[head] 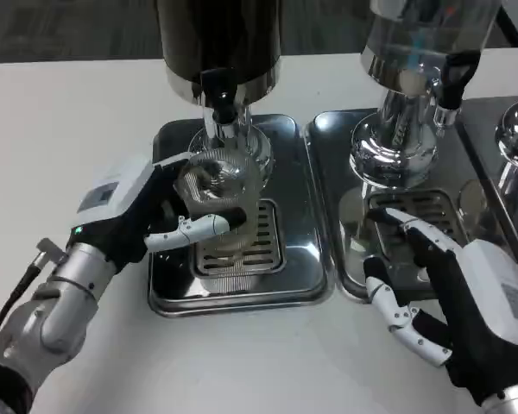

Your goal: Grasp the cup under the faucet to collect the drink, then remove the cup.

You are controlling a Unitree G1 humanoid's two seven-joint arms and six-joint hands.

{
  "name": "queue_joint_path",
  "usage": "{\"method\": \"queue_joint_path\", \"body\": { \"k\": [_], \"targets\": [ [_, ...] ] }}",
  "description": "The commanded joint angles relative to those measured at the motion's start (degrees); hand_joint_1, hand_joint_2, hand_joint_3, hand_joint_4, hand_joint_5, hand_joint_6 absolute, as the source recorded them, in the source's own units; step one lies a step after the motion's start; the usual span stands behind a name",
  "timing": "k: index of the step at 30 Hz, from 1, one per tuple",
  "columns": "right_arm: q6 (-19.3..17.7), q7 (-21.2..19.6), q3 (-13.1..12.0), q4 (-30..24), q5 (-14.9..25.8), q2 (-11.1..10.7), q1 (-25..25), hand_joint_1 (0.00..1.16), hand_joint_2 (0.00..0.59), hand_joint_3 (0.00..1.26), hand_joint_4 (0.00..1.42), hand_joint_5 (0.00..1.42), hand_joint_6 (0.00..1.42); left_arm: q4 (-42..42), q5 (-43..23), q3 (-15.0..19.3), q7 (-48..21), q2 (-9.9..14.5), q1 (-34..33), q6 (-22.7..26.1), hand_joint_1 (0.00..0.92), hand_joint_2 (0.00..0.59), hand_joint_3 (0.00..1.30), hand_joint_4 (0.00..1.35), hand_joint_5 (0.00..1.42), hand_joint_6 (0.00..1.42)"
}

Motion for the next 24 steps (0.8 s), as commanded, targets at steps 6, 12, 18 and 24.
{"method": "queue_joint_path", "body": {
  "k": [6, 12, 18, 24],
  "targets": [
    [0.29, 1.00, -0.10, 0.18, 0.34, -0.12, -0.86, 0.35, 0.437, 0.24, 0.20, 0.24, 0.38, -0.31, -0.56, -0.09, -2.59, 0.51, -0.34, -0.16, 0.065, 0.108, 0.29, 0.33, 0.60, 0.78],
    [0.16, 1.41, -0.19, 0.45, 0.53, -0.27, -1.19, 0.35, 0.437, 0.24, 0.20, 0.26, 0.38, -1.24, -1.25, 0.60, -3.00, 1.26, 0.35, -0.43, 0.015, 0.068, 0.15, 0.22, 0.49, 0.61],
    [0.19, 1.74, -0.25, 0.68, 0.79, -0.22, -1.50, 0.35, 0.437, 0.24, 0.20, 0.27, 0.39, -2.06, -1.52, 0.83, -3.78, 2.25, 0.89, -0.48, 0.000, 0.039, 0.06, 0.10, 0.40, 0.44],
    [0.15, 1.99, -0.29, 0.87, 0.98, -0.22, -1.79, 0.35, 0.437, 0.25, 0.20, 0.27, 0.39, -3.17, -2.46, 1.68, -4.30, 3.16, 1.92, -1.41, 0.000, 0.032, 0.04, 0.08, 0.38, 0.40]
  ]
}}
